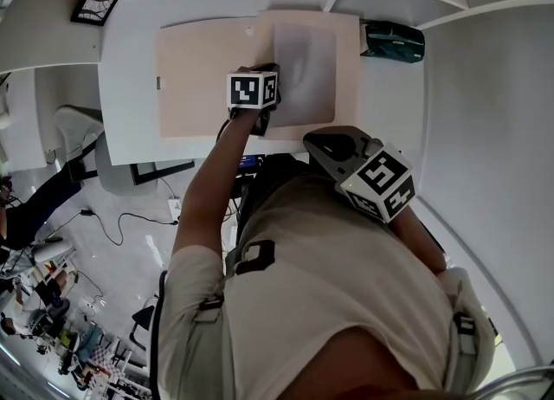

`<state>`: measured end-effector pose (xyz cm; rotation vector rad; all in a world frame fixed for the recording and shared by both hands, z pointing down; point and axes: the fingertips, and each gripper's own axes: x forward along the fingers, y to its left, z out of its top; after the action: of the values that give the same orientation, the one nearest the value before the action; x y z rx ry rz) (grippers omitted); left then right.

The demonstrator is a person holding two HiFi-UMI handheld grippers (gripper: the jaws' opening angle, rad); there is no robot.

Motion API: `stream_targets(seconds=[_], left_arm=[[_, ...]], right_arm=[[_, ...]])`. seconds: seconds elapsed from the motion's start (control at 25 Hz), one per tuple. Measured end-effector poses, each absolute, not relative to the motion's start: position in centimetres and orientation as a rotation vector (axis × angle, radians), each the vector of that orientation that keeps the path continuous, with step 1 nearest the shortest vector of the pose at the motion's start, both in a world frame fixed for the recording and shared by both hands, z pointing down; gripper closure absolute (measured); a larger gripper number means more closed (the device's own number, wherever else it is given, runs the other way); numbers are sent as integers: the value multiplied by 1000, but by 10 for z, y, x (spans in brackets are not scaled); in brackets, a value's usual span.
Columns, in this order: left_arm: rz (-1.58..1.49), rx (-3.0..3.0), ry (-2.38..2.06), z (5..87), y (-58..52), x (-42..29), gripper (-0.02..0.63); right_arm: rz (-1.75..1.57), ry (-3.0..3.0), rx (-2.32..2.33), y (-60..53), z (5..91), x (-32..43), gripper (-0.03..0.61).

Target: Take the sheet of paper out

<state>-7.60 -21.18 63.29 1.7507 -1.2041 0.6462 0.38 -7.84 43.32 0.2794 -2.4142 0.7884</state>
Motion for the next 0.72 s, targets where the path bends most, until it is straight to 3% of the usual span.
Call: stream_targets(seconds=[0.48,0.72], left_arm=[[275,1652,-1114,607,-220,-81,596],[258,1653,-1111,604,-219,-84,597]], right_arm=[[771,-2416,291,-80,430,9,552],[761,-2420,286,-78,431,8,552]])
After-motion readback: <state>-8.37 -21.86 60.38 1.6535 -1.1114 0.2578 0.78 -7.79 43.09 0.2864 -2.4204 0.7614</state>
